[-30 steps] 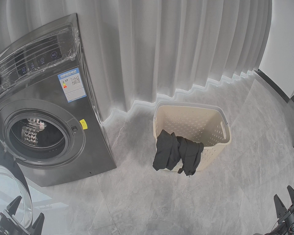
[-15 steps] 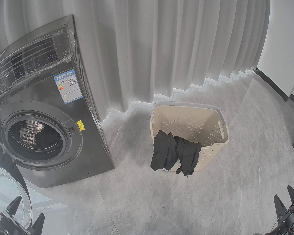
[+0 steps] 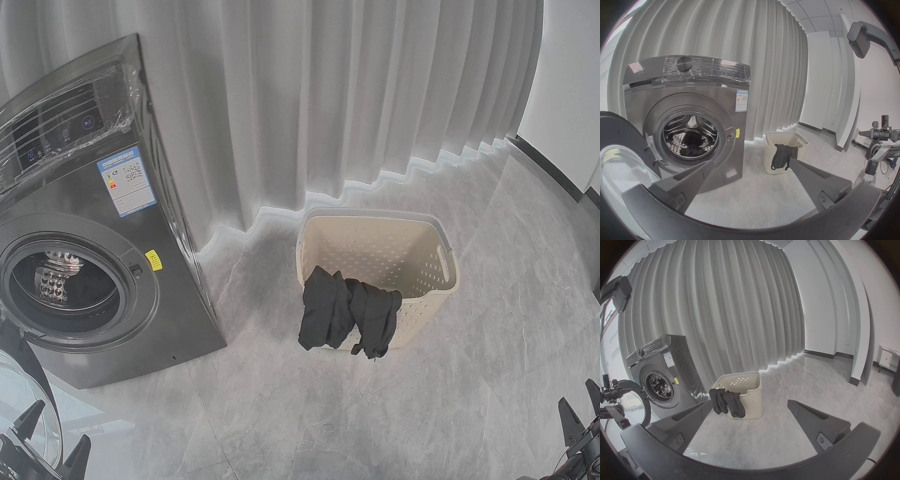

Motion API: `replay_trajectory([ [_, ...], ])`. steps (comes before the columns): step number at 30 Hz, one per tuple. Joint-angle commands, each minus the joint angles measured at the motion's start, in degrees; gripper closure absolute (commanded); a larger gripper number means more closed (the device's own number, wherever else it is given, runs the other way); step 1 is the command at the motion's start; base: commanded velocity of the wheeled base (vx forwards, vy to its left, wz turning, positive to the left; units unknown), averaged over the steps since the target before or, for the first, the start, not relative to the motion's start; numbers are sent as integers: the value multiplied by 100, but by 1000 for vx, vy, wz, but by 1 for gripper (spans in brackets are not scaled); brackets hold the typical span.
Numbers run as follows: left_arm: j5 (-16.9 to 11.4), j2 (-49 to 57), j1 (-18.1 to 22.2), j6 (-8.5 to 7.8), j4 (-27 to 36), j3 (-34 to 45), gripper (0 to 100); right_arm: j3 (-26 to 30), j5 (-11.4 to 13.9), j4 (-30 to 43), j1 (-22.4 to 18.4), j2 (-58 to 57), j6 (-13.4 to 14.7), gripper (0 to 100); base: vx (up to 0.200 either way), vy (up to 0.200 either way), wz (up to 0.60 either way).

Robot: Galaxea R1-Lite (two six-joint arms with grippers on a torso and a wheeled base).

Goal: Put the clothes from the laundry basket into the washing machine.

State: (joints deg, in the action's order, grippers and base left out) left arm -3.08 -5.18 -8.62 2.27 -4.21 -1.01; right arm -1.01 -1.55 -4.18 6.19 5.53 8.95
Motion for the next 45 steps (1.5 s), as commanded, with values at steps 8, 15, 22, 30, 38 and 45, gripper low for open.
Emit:
replay_trajectory([
  [8,10,-18,1,-7,-1,101,0,101,5,-4,5,9,2,0,0,0,0],
  [15,1,-18,1,-16,-1,101,0,101,14,5,5,9,-51,0,86,0,0],
  [22,1,-18,1,-60,-10,101,0,101,-65,5,5,9,2,0,0,0,0],
  [30,1,-18,1,-60,-1,101,0,101,190,5,5,9,-209,0,0,0,0],
  [38,-8,-18,1,-86,-1,101,0,-1437,1227,190,251,906,81,0,0,0,0],
  [45,1,-18,1,-69,-1,101,0,-2184,2044,-83,462,3762,828,0,57,0,0],
])
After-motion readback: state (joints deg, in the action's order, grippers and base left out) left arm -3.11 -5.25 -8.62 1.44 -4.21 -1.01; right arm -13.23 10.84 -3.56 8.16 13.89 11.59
